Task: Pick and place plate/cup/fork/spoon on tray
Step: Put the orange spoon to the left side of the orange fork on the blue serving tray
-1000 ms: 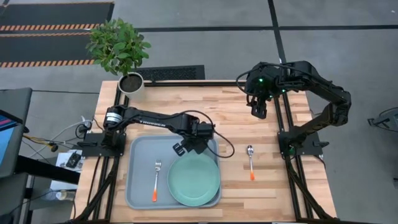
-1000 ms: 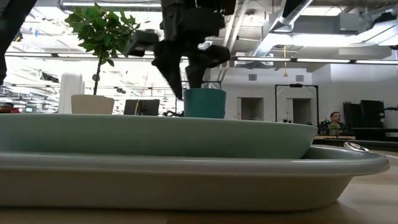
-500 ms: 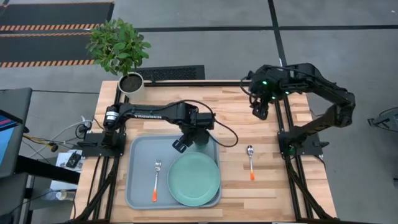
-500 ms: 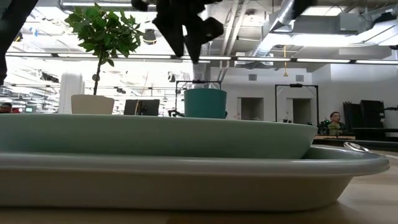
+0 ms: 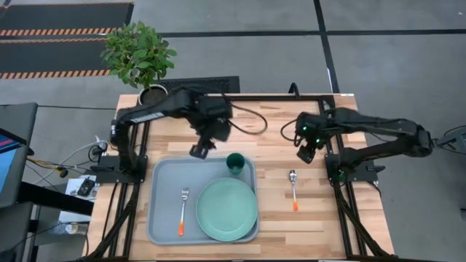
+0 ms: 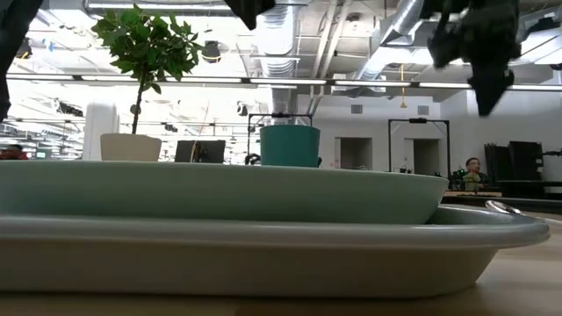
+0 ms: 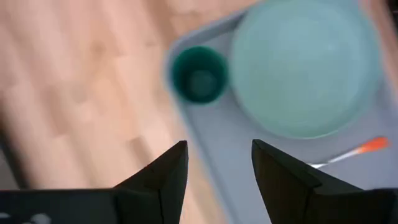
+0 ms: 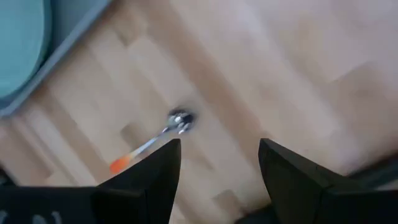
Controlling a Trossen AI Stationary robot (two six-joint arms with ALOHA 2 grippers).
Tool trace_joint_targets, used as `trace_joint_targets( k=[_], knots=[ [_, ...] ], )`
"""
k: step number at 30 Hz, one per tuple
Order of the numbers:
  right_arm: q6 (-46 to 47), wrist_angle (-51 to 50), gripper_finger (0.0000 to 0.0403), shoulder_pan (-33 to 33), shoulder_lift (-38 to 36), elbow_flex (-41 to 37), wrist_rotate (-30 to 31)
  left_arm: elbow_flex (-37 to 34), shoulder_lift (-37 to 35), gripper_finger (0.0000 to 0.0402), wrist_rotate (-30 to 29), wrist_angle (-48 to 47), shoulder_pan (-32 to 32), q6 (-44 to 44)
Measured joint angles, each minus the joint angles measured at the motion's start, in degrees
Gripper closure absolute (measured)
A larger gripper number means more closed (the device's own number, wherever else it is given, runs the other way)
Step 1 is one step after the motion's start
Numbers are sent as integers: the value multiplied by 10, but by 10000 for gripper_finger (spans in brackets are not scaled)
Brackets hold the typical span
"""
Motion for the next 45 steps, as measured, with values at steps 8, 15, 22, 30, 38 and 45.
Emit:
trace_joint_targets(
  k=[8, 15, 22, 30, 38, 45],
  knots=[
    [29, 93, 163, -11, 76, -97, -30, -1, -72, 236, -64, 26, 46, -65],
    [-28, 167, 163, -12, 148, -129, -39, -2, -108, 236, -63, 24, 54, -83],
    [-100, 205, 163, -8, 206, -130, -60, -2, -126, 236, -69, 18, 54, -104],
    [-162, 286, 163, -4, 224, -177, -119, -2, -134, 236, -70, -1, 54, -107],
    [-166, 319, 163, -5, 222, -202, -124, -2, -136, 236, -80, -1, 54, -98],
    [-167, 324, 222, -5, 223, -203, -136, -2, -136, 236, -94, -1, 54, -99]
  ],
)
